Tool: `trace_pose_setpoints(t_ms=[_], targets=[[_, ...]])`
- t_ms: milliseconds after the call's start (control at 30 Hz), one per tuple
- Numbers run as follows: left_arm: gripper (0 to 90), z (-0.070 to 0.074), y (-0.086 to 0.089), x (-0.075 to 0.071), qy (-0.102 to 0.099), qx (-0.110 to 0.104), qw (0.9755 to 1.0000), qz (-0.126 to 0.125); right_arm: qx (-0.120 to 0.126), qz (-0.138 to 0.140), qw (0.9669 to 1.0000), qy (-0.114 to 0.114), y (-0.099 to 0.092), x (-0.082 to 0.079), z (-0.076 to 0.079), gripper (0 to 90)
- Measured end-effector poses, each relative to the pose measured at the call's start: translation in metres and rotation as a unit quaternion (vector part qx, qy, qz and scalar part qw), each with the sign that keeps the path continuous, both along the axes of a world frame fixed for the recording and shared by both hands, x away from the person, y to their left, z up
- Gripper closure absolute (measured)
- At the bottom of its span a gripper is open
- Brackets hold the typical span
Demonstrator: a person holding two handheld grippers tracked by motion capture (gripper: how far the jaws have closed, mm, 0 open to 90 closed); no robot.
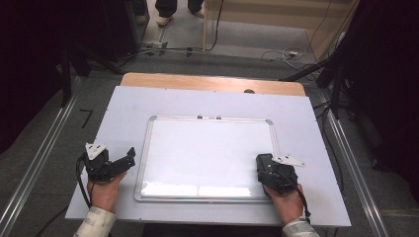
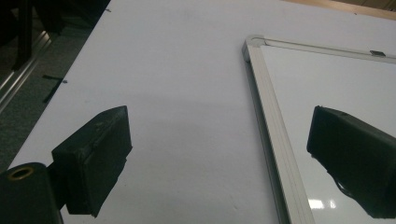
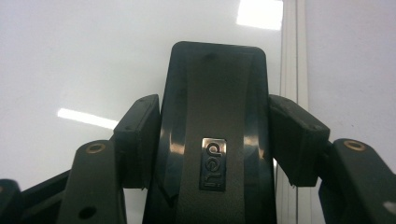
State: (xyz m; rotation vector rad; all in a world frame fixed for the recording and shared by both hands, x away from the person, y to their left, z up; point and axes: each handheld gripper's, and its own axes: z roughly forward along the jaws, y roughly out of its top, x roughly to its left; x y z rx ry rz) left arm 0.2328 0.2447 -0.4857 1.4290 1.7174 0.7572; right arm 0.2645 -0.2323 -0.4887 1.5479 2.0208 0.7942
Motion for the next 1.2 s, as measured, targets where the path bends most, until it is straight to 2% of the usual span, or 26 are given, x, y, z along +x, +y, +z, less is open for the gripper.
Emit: trace_pose_setpoints(t_ms=[133, 200, 267, 433, 567, 667, 833, 933, 1067, 1200], targets=[[6.6, 0.0, 0.0, 0.0, 0.0, 0.0, 1.0, -0.001, 0.004, -0.021, 0.9998, 0.003, 0.002, 0.0, 0.0, 35.7], [6.6, 0.0, 0.0, 0.0, 0.0, 0.0, 1.0, -0.001, 0.017, -0.033, 0.9992, 0.012, 0.001, 0.0, 0.001, 35.4], [6.6, 0.0, 0.001, -0.001, 0.0, -0.001, 1.0, 0.001, 0.016, -0.033, 0.9993, 0.012, 0.002, 0.0, 0.0, 35.3], [6.6, 0.0, 0.002, -0.001, 0.0, -0.003, 1.0, 0.001, 0.01, -0.025, 0.9996, 0.007, 0.001, 0.0, 0.0, 34.8], [6.6, 0.001, 0.002, -0.001, 0.0, -0.002, 1.0, 0.0, 0.007, -0.014, 0.9999, 0.002, 0.0, -0.001, 0.0, 28.6], [6.6, 0.001, 0.002, -0.001, 0.0, -0.002, 1.0, 0.001, 0.005, -0.007, 0.9998, -0.015, -0.003, -0.003, 0.004, 25.5], [6.6, 0.0, 0.002, -0.001, 0.0, -0.002, 1.0, 0.002, 0.036, 0.01, 0.9977, -0.057, -0.014, -0.009, 0.021, 23.7], [6.6, 0.0, 0.002, -0.002, 0.001, -0.002, 1.0, 0.002, 0.052, 0.025, 0.9961, -0.067, -0.022, -0.009, 0.03, 21.8], [6.6, 0.0, 0.002, -0.002, 0.001, -0.001, 1.0, 0.003, 0.072, 0.032, 0.995, -0.062, -0.038, -0.003, 0.036, 19.8], [6.6, 0.0, 0.002, -0.002, 0.001, -0.001, 1.0, 0.005, 0.071, 0.03, 0.9955, -0.055, -0.052, 0.005, 0.038, 18.6]])
